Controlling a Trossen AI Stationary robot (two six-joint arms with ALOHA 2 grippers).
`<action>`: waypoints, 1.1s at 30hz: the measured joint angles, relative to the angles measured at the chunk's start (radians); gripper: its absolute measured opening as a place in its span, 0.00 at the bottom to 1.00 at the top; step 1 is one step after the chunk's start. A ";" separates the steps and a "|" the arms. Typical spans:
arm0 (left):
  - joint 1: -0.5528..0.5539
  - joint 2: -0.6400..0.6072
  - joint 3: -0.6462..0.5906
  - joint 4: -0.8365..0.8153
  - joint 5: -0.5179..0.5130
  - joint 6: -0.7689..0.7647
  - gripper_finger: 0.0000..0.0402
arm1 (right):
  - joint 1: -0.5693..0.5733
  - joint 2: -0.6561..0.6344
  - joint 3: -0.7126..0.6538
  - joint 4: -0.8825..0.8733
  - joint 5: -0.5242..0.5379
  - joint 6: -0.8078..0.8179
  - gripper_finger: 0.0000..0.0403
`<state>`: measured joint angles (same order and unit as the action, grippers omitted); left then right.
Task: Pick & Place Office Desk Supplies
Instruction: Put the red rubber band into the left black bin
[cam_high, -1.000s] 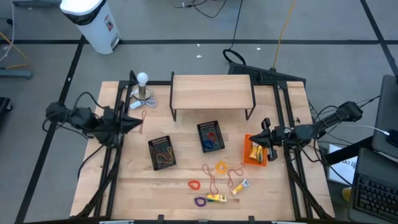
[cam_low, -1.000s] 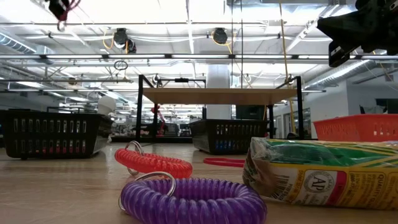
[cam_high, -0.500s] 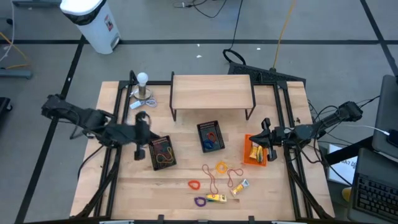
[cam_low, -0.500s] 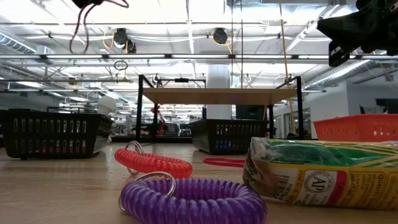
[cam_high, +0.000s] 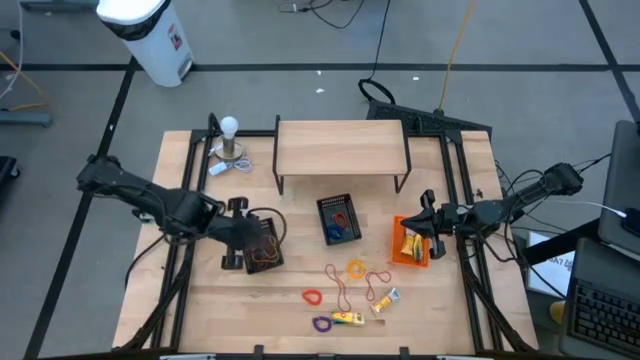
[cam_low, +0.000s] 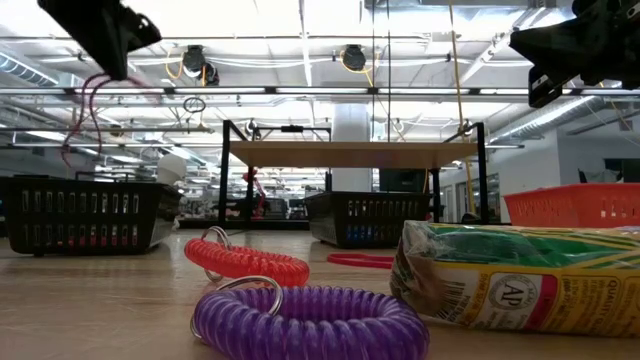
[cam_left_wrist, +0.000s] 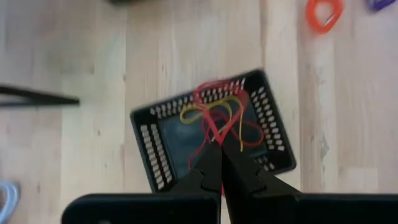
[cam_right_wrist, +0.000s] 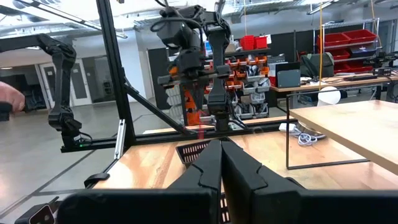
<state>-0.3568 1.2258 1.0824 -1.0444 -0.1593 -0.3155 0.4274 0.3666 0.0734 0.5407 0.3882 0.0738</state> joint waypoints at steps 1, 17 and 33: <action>0.010 0.014 0.000 -0.009 0.016 -0.001 0.00 | 0.000 0.000 0.000 0.000 0.000 -0.004 0.00; 0.049 0.248 0.000 -0.002 0.081 0.083 0.00 | 0.000 0.000 0.000 0.008 0.002 -0.038 0.00; 0.072 0.328 0.000 0.004 0.114 0.081 0.00 | 0.000 0.000 0.000 0.008 0.003 -0.112 0.00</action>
<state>-0.2852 1.5539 1.0821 -1.0405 -0.0452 -0.2340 0.4271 0.3668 0.0734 0.5484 0.3912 -0.0387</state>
